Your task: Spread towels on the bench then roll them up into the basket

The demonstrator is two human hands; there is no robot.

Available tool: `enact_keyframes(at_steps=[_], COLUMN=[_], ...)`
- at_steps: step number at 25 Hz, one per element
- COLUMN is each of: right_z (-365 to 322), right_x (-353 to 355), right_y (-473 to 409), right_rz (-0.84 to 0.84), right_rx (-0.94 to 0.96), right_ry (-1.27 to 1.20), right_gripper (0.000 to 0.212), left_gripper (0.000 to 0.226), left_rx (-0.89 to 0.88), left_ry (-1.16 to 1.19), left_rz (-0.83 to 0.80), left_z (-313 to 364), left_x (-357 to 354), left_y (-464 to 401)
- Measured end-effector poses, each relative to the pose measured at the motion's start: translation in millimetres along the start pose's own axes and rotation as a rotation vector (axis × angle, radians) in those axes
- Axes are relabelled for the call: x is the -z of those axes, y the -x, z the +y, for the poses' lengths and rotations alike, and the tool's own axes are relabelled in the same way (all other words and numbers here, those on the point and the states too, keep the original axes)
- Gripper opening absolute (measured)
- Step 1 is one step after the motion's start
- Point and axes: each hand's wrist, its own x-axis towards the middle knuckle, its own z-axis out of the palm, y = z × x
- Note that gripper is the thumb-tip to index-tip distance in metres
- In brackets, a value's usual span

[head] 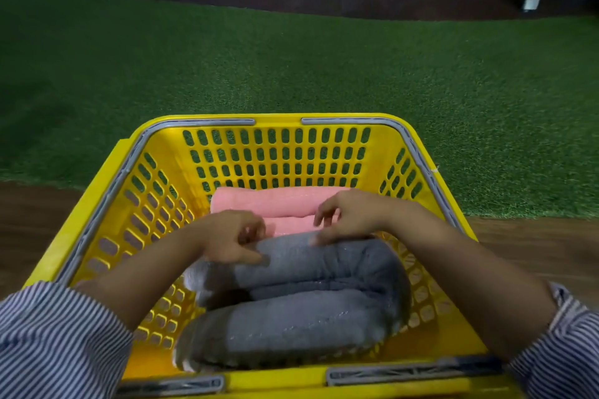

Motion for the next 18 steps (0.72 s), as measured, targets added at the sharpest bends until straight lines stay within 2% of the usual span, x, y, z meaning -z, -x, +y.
enact_keyframes(at_steps=[2,4,7,9,12,16,18], right_z=[-3,5,15,15,13,17,12], right_x=[-11,-15,-10,-17,-25,-18,-16], right_y=[12,15,19,20,19,17,24], right_rz=[-0.14,-0.117,-0.101,-0.094,-0.053,-0.039,-0.006], right_rx=[-0.022,-0.031,-0.076,-0.084,-0.065,-0.105,-0.119], right_ry=[0.038,0.091,0.064,0.025,0.007,-0.143,-0.144], right_gripper=[0.064,0.064,0.063,0.063,0.062,0.056,0.055], left_gripper=[0.073,0.071,0.063,0.066,0.07,0.077,0.073], left_rx=[0.001,-0.052,-0.126,-0.067,0.015,0.119,0.149], left_ry=[-0.235,-0.412,-0.444,-0.436,-0.295,0.14,0.235], left_rz=[-0.181,-0.103,0.081,0.072,0.025,0.048,0.071], left_z=[4,11,20,17,8,4,7], left_x=[-5,-14,-14,-20,-26,-19,-18], left_y=[4,3,3,5,8,10,10])
